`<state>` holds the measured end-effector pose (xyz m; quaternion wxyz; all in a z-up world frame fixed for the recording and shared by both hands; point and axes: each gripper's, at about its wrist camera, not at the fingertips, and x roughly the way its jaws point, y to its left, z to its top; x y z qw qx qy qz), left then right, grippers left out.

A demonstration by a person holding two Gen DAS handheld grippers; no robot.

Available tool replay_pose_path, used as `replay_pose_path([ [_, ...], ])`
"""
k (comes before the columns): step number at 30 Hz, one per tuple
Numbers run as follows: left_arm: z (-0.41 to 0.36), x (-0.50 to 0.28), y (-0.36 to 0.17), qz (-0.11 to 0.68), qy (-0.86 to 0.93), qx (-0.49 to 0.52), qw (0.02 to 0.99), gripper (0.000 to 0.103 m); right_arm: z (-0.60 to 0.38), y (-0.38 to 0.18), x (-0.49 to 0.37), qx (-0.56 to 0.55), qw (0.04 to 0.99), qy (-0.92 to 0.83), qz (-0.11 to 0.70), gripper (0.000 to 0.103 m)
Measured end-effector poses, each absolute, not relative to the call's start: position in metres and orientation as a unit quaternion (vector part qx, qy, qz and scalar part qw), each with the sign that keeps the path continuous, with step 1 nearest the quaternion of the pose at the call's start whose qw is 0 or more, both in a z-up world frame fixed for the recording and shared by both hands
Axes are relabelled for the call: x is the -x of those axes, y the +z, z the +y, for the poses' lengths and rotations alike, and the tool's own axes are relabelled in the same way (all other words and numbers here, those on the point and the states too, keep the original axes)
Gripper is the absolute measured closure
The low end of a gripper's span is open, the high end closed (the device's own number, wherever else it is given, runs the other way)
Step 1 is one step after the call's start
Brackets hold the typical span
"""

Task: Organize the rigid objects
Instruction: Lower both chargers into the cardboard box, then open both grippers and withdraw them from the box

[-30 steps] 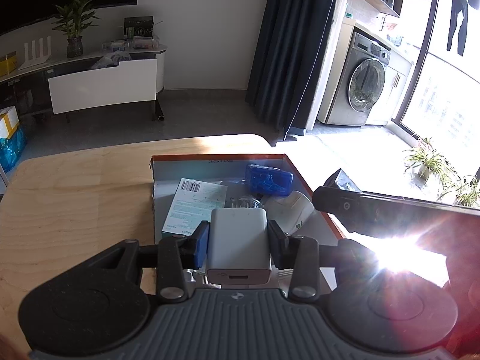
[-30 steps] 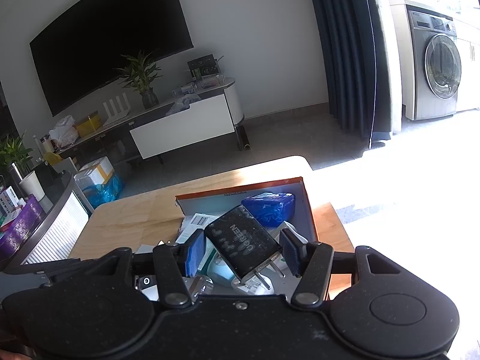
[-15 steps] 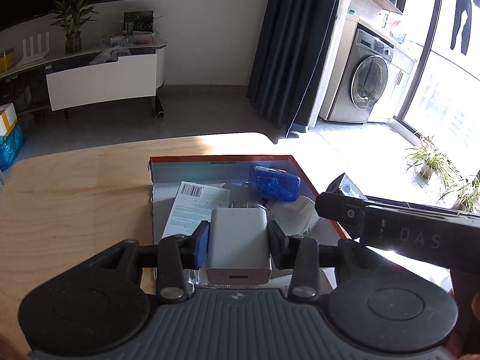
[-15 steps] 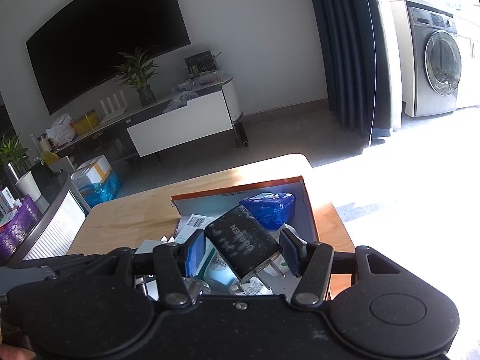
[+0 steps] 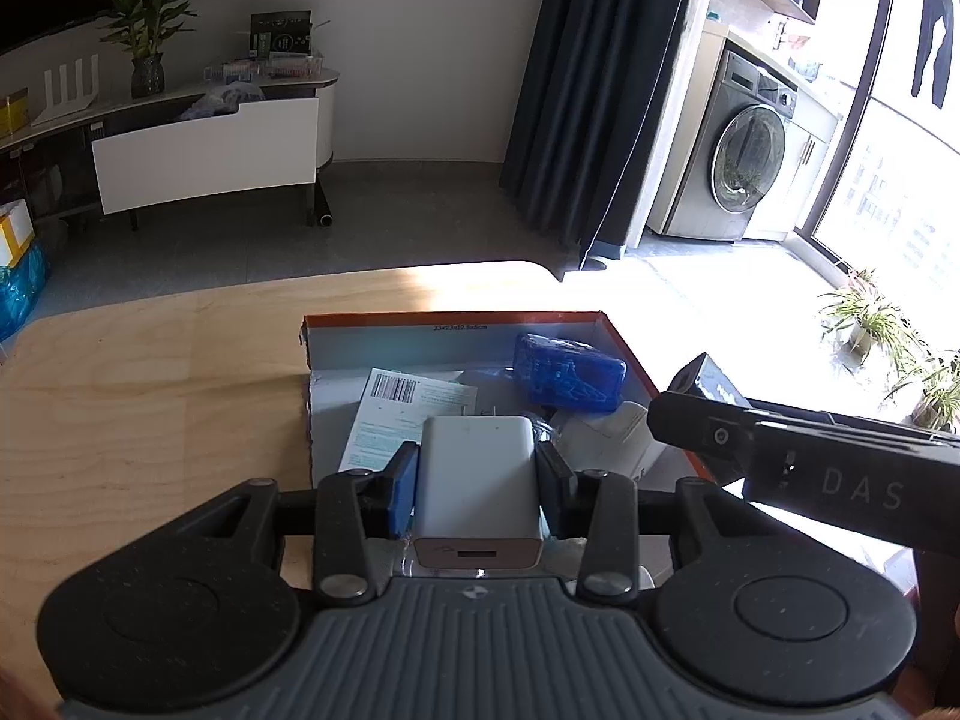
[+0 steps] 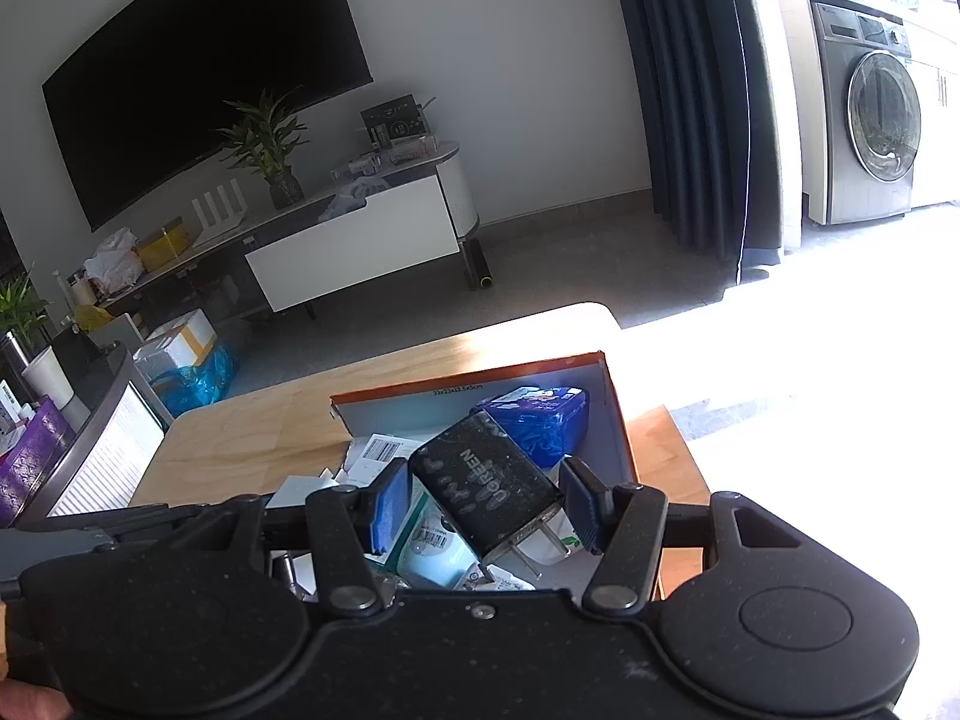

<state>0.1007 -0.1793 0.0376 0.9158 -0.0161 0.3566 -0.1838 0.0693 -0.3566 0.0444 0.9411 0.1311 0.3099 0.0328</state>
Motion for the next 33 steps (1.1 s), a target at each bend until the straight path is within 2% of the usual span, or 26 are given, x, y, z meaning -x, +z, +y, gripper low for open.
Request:
replay_pose_path([
  [20,-0.188,-0.149,0.029,0.368,-0.189,0.018,0.910,0.062,-0.353,0.028,-0.091,-0.144,0.932,0.044,0.330,0.035],
  [33,-0.214,-0.182,0.024,0.360,-0.209,0.017,0.909,0.062,-0.369,0.031,-0.080,-0.164,0.937,0.033,0.306,0.035],
])
